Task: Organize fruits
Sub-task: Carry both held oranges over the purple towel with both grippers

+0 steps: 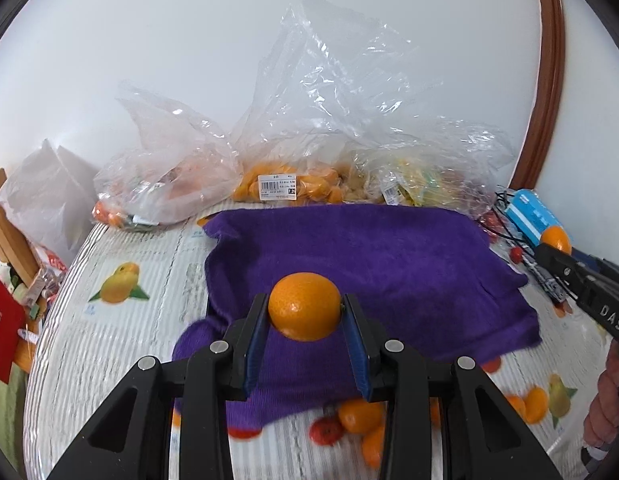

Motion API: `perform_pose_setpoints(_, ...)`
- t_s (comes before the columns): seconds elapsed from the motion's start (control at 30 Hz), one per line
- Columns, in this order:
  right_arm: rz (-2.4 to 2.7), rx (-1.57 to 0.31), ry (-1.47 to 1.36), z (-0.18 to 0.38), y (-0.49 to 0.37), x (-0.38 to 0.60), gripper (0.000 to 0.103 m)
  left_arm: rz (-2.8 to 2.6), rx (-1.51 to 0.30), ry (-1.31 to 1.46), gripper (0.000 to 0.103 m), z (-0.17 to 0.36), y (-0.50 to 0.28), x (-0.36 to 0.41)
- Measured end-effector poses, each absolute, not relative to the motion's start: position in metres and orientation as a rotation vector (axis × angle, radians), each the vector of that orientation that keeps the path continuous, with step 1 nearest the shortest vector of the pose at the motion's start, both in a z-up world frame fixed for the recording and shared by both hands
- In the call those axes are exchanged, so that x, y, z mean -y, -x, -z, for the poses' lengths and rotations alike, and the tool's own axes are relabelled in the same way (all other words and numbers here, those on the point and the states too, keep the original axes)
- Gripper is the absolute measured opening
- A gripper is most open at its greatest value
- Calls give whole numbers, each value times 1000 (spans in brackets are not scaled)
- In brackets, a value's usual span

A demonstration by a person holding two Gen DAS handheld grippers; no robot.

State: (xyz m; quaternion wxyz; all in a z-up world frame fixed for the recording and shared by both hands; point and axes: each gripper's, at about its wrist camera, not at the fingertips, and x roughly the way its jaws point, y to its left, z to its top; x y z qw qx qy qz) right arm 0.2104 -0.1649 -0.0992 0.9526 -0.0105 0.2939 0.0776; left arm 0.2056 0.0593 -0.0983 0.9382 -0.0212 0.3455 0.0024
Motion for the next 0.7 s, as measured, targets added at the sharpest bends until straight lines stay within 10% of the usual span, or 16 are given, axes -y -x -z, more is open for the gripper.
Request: perform_pose_setpoints(0.7,-198,-759,-14,155,-270,168,32,-5,-783,70,35,147,-250,-54)
